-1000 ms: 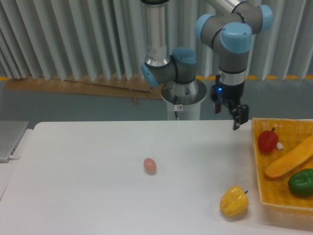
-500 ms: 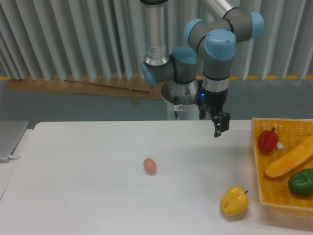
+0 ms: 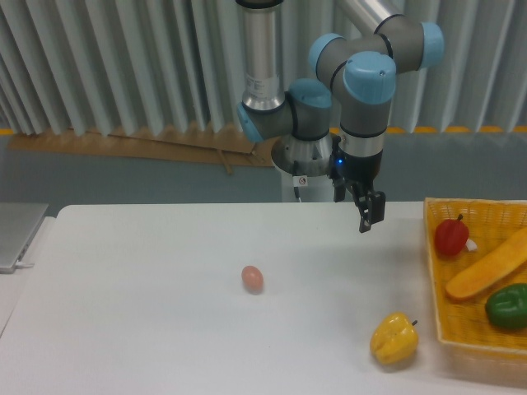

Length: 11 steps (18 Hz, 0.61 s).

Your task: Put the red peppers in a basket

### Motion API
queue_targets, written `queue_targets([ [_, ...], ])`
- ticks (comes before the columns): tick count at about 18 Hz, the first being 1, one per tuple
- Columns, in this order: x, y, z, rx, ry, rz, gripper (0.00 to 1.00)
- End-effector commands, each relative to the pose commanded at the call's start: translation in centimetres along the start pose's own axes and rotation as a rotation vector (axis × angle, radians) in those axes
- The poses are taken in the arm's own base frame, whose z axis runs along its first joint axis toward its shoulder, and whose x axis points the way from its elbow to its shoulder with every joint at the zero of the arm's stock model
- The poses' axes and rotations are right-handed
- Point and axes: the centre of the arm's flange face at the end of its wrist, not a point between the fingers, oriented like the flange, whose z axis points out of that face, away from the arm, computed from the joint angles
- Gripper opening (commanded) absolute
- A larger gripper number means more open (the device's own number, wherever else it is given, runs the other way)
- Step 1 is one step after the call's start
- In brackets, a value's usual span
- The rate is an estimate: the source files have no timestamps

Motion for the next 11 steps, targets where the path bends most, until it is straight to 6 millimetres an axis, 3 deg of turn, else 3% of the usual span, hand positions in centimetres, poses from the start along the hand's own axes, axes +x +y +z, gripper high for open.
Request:
queue_targets([
  [4,-0.2,0.3,0.1,-0.003,0.001,-0.003,1.00],
  [8,1.6,-4.5,4.7,-0.028,0.085,0.052,1.00],
  [11,1.1,-5.4,6.2,-0.034,0.091,0.016,1.00],
])
